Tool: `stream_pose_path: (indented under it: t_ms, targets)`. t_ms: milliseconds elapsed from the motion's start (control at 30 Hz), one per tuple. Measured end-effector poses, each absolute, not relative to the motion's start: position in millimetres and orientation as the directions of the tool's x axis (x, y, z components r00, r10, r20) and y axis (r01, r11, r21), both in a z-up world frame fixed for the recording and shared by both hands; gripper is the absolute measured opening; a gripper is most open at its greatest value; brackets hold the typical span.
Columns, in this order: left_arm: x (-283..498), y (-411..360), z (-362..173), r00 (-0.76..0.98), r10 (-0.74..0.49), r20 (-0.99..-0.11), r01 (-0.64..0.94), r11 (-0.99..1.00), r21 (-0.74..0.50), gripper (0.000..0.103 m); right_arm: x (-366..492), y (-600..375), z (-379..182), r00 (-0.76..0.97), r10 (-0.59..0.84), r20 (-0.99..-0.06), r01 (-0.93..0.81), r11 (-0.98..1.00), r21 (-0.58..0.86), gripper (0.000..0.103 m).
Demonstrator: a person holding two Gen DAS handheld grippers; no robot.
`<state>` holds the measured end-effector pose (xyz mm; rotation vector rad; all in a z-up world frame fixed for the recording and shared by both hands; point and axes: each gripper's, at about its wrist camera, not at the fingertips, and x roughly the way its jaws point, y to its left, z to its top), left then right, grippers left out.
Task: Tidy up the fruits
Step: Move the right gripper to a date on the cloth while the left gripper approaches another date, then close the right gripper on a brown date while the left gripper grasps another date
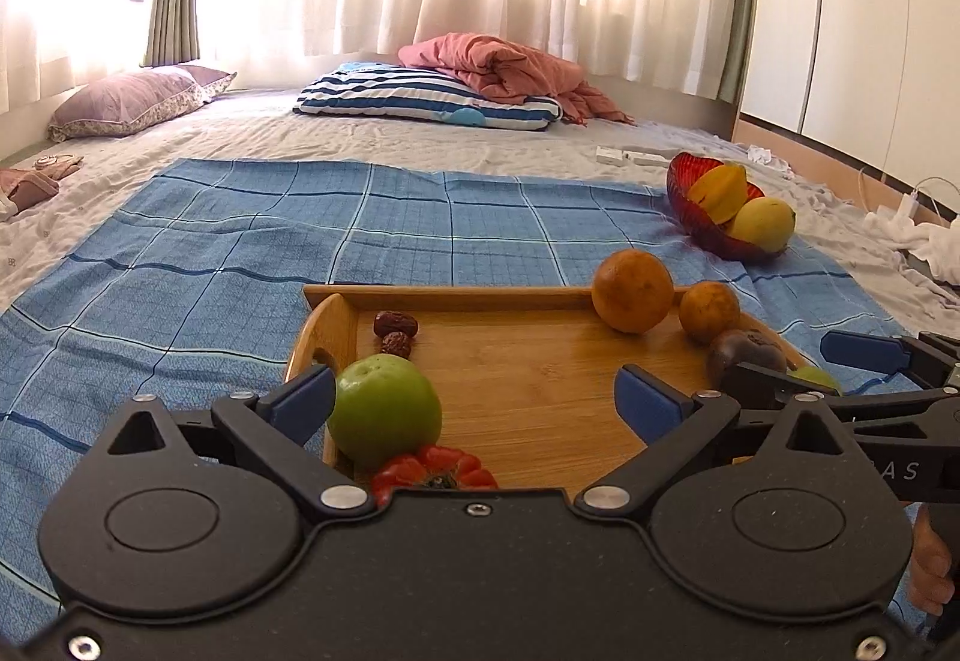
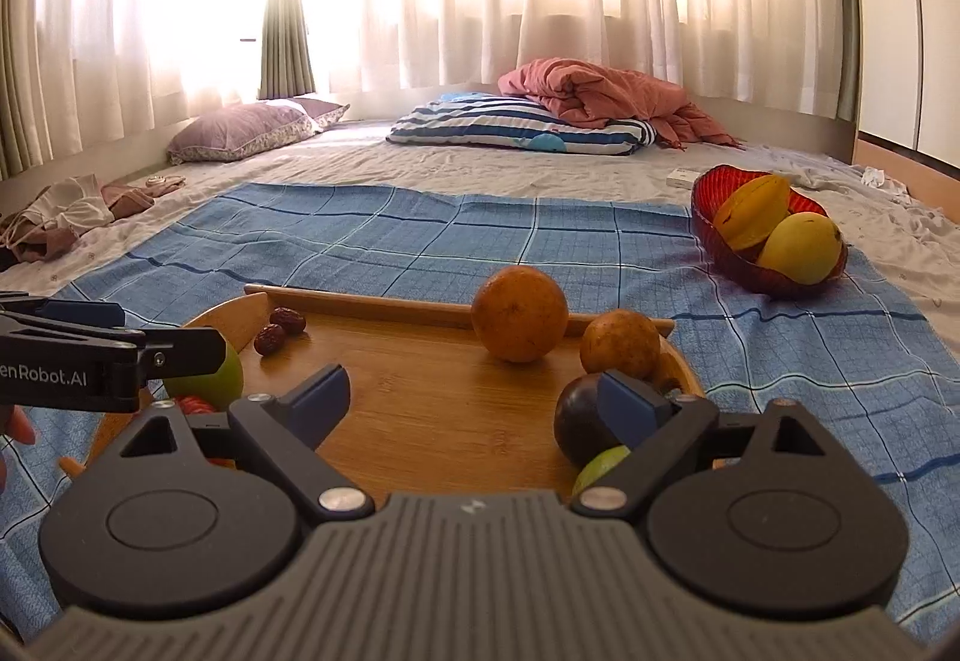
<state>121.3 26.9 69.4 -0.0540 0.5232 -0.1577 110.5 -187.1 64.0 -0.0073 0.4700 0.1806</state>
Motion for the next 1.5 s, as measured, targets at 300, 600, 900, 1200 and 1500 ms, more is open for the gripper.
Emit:
stream_pose_path:
  t_ms: [300,600,900,1200,1500]
  targets:
    - [87.0,22.2,57.9,0.871,-0.168,-0.461,0.155,0.986,-0.067,0.101,74.1,-185.1,52.4,0.902,0.129,-0.412,-0.136,0.991,0.011,0.098]
    - [61.0,19.4,47.0,0.877,-0.158,-0.454,0.154,0.987,-0.045,0.102,39.2,-176.5,40.1,0.931,0.090,-0.353,-0.108,0.994,-0.030,0.099]
    - [42.0,11.8,37.1,0.881,-0.155,-0.447,0.176,0.984,0.006,0.103,12.5,-169.6,24.6,0.931,0.116,-0.345,-0.151,0.986,-0.075,0.085]
    - [36.9,5.3,17.5,0.863,-0.144,-0.485,0.185,0.982,0.037,0.103,2.1,-161.5,5.0,0.913,0.168,-0.371,-0.210,0.975,-0.074,0.071]
    - [37.5,10.3,7.8,0.814,-0.202,-0.545,0.216,0.976,-0.038,0.081,-3.1,-151.3,-4.6,0.885,0.235,-0.403,-0.295,0.951,-0.094,0.047]
